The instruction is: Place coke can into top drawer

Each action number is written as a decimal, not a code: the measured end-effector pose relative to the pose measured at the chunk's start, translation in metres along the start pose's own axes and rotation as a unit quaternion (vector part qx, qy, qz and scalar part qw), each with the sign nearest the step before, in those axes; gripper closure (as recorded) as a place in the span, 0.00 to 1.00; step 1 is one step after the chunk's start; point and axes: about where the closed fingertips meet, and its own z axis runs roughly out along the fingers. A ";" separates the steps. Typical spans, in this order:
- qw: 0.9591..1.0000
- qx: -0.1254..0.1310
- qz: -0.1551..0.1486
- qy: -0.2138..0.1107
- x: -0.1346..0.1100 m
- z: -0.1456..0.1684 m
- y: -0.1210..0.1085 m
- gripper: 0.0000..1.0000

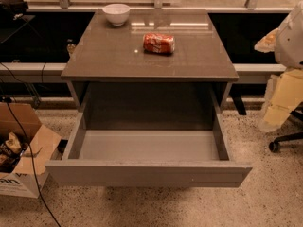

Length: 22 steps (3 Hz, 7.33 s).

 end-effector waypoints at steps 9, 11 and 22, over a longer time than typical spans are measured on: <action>0.963 0.038 0.028 -0.266 -0.168 0.103 -0.117 0.00; 0.940 0.042 0.055 -0.333 -0.205 0.138 -0.183 0.00; 0.915 0.072 0.162 -0.361 -0.196 0.243 -0.310 0.95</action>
Offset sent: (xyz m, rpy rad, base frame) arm 0.0159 0.0221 -0.0056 0.1159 -0.0199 0.0309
